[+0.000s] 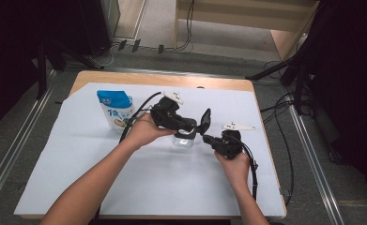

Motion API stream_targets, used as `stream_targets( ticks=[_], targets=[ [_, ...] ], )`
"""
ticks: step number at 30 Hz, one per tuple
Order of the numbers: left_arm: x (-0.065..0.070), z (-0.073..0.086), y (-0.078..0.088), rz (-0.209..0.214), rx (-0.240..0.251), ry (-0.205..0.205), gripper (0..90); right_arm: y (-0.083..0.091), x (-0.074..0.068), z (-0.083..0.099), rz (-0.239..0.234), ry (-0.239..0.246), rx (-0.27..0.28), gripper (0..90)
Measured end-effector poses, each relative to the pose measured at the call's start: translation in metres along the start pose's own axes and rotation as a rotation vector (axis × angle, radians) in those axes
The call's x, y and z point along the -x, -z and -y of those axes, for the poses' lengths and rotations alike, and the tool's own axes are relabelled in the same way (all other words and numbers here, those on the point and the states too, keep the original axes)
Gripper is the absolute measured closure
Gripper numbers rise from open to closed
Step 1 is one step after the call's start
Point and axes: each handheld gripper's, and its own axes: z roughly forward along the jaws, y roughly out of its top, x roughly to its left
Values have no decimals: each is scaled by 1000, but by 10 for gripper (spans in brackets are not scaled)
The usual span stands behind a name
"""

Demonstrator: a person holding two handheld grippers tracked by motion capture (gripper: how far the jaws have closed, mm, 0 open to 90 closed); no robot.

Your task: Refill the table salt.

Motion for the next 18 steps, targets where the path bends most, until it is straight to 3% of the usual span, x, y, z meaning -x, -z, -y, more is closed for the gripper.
stream_targets(
  ticks=[6, 14, 18],
  targets=[
    [1, 14, 10, -33, 3, 15, 733, -3, 5, -4, 1, -8, 7, 900],
    [7, 40, 27, -28, 38, 36, 685, -6, 10, -8, 0, -7, 3, 900],
    [10, 53, 35, -53, 41, 40, 645, -3, 10, -7, -3, -8, 0, 872]
  ],
)
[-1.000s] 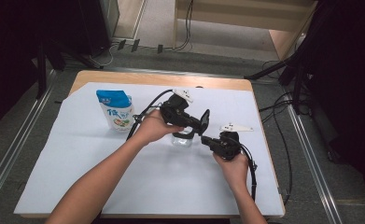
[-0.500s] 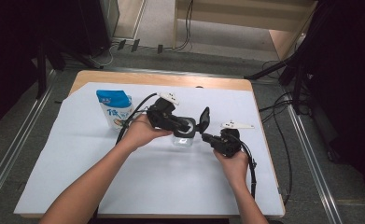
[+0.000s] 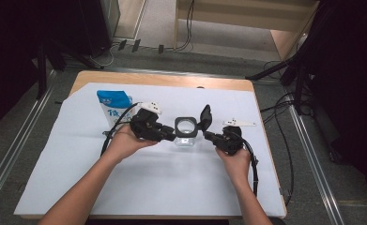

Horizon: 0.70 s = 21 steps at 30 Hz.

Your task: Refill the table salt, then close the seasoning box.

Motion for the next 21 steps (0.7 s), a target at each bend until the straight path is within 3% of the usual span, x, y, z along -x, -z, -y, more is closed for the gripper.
stream_targets(
  ticks=[5, 8, 11, 15, 18, 21],
  targets=[
    [-3, 15, 10, 5, 33, 37, 622, 9, 1, 7, -6, 2, -7, 746],
    [-5, 24, 15, 10, 38, 44, 610, 17, 1, 12, 9, 12, 17, 718],
    [-6, 32, 20, -20, 25, 25, 580, 22, 2, 14, 15, 24, 31, 694],
    [-6, 41, 25, -39, 64, 27, 538, 24, 5, 15, 18, 29, 27, 653],
    [-7, 44, 30, -59, 54, 26, 519, 24, 6, 16, 27, 39, 26, 647],
    [-11, 48, 35, -31, 70, 52, 521, 23, 5, 16, 28, 48, 15, 640]
  ],
)
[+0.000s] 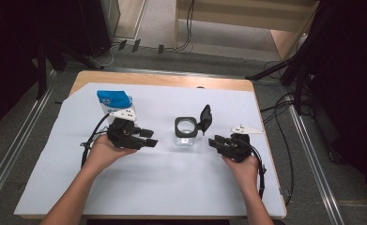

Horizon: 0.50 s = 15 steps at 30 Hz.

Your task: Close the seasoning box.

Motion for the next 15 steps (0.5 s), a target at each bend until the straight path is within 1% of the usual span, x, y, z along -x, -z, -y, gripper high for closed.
stream_targets(
  ticks=[2, 4, 6, 7, 8, 11, 15],
  targets=[
    [-2, 3, 2, -7, -6, 4, 516, 0, -1, 1, 10, 23, -6, 635],
    [-4, 5, 5, -12, -11, 9, 502, 0, -1, 1, 16, 30, -8, 625],
    [-5, 7, 8, -34, -10, 14, 478, -1, -1, 1, 22, 43, -10, 619],
    [-6, 7, 9, -49, -8, 22, 478, -1, -1, 1, 22, 46, -10, 614],
    [-7, 8, 11, -60, -11, 22, 481, -1, -1, 1, 23, 48, -10, 614],
    [-10, 12, 19, -61, -5, 26, 487, -1, 0, 1, 21, 50, -7, 611],
    [-15, 17, 31, -84, 1, 50, 489, -1, 1, 0, 19, 49, -3, 602]
  ],
)
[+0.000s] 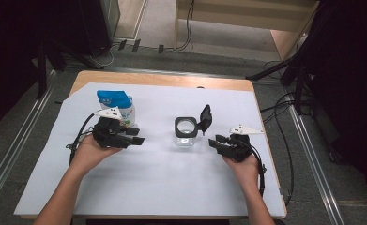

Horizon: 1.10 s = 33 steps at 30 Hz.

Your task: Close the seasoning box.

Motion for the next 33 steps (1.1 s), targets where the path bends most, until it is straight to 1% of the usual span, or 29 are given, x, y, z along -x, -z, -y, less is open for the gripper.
stream_targets(
  ticks=[1, 3, 8, 11, 17, 19, 21, 23, 24, 26, 28, 33],
  targets=[
    [-2, 2, 3, -8, 4, 7, 489, 0, 0, 0, 0, -5, -2, 602],
    [-5, 5, 10, -21, 17, 24, 489, -1, 1, -1, 2, 3, 3, 603],
    [-13, 12, 26, -65, 31, 47, 490, -3, 1, -2, 1, 6, 11, 603],
    [-19, 16, 35, -78, 41, 67, 490, -4, 2, -2, -3, 2, 14, 604],
    [-30, 22, 50, -118, 51, 98, 493, -8, 2, -3, -5, 5, 17, 608],
    [-34, 24, 55, -132, 56, 110, 493, -8, 1, -3, -5, 3, 13, 608],
    [-38, 25, 59, -155, 54, 118, 491, -9, 1, -3, -5, 1, 6, 608],
    [-43, 26, 64, -159, 66, 127, 489, -9, 1, -5, -7, -6, -21, 608],
    [-44, 27, 65, -157, 72, 131, 487, -10, 1, -5, -6, -5, -18, 608],
    [-47, 26, 68, -174, 74, 135, 482, -10, 1, -5, -7, -5, -23, 608],
    [-50, 24, 70, -177, 84, 135, 477, -11, 0, -4, -4, -3, -31, 608],
    [-57, 20, 75, -200, 108, 147, 445, -8, -2, -2, -1, 1, -36, 608]
  ],
)
